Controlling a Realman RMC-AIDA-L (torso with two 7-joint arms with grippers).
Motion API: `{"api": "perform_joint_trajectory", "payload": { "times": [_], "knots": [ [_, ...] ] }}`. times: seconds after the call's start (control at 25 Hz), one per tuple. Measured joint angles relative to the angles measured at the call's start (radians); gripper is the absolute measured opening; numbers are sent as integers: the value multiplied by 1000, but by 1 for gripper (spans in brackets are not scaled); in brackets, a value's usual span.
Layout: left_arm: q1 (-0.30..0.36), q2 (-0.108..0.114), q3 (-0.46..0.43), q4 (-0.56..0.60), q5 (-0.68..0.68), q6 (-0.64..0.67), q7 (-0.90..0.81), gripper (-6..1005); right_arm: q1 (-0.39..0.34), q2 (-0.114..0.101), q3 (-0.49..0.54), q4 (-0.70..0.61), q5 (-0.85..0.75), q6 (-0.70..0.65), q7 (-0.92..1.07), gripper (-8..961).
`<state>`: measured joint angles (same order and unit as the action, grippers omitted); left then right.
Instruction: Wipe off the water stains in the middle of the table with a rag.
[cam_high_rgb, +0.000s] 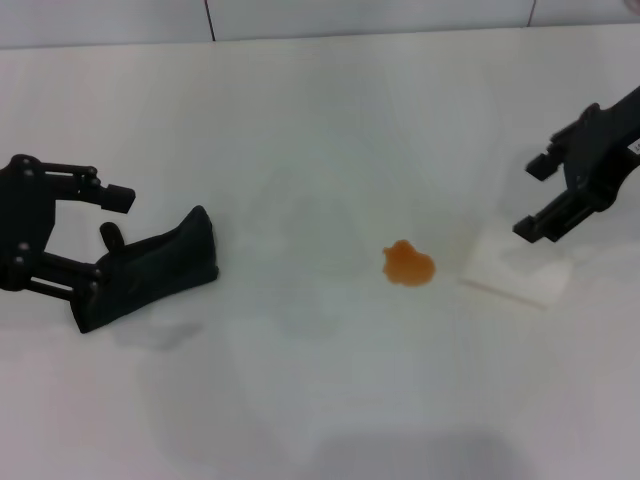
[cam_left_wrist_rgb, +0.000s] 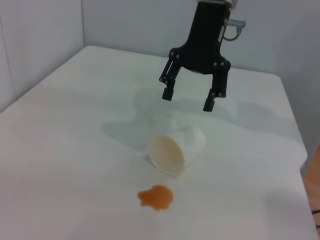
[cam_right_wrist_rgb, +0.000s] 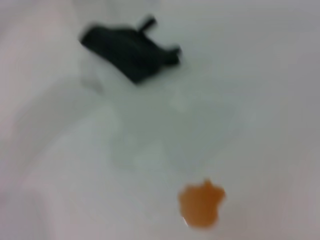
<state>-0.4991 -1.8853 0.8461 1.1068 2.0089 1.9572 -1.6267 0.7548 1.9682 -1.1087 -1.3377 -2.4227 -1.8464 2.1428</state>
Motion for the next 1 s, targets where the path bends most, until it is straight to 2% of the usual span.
{"api": "perform_joint_trajectory", "payload": {
  "times": [0.16,0.44,1.0],
  "knots": [
    [-2,-2,1,19,18,1,-11,875,40,10,-32,9,-107,-34,61,854],
    [-11,-4,3,31,22,2,-22,875,41,32,-59,25,-177,-33,102,854],
    [-4,-20,8,36,49,4,-19,875,55,41,-207,63,-230,38,178,854]
  ]
}}
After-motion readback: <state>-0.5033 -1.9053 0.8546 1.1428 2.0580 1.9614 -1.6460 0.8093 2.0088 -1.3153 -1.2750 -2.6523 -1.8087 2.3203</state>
